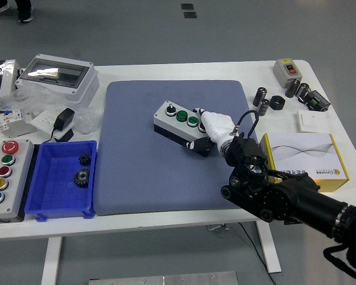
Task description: Pick up the button,place it on the desk,press the button,press the button
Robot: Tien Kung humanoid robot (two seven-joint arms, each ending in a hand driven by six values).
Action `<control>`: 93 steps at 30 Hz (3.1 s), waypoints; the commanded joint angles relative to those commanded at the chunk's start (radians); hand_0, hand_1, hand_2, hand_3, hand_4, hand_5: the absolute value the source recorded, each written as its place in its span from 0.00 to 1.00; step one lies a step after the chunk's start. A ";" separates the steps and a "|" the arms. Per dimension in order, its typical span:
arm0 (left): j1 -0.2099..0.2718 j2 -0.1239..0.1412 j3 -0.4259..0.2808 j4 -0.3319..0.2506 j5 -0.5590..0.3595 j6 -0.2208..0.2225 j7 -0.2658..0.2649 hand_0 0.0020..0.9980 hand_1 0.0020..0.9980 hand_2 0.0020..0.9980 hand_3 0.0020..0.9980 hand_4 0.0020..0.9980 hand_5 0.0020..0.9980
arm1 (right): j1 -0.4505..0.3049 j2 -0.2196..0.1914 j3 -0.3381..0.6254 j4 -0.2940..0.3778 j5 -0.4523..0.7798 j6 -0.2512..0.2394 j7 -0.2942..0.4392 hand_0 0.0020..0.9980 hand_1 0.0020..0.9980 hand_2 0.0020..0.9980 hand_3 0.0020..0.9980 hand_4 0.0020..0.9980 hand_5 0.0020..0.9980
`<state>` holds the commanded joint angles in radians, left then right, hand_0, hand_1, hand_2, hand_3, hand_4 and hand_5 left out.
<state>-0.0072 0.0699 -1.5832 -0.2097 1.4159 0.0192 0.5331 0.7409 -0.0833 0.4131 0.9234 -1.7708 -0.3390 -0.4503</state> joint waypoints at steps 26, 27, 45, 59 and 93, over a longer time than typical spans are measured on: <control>0.006 -0.013 0.008 0.006 -0.014 0.004 -0.015 0.79 0.75 0.72 0.79 0.72 0.41 | -0.024 -0.361 -0.026 0.427 0.202 0.114 0.396 0.07 0.24 0.21 0.17 0.00 0.00; 0.005 -0.013 0.006 0.005 -0.009 0.003 -0.014 0.79 0.75 0.72 0.79 0.72 0.41 | -0.023 -0.384 -0.041 0.452 0.202 0.127 0.412 0.07 0.24 0.21 0.17 0.00 0.00; 0.008 -0.016 -0.012 0.003 0.023 -0.002 -0.009 0.79 0.75 0.72 0.79 0.72 0.43 | -0.072 -0.434 -0.093 0.429 -0.015 0.108 0.412 0.41 0.45 0.43 0.26 0.00 0.00; 0.008 -0.014 -0.012 0.005 0.025 -0.001 -0.014 0.79 0.75 0.72 0.79 0.72 0.43 | -0.079 -0.431 -0.098 0.430 0.011 0.106 0.403 0.93 0.90 0.92 0.93 0.05 0.06; 0.006 -0.014 -0.004 0.004 0.028 -0.010 -0.004 0.79 0.75 0.72 0.79 0.72 0.41 | -0.054 -0.507 0.000 0.499 0.371 0.346 0.419 1.00 0.97 0.99 1.00 0.48 0.01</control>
<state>-0.0009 0.0554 -1.5877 -0.2054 1.4435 0.0092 0.5295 0.6872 -0.5904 0.4134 1.4229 -1.3996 0.0067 -0.0316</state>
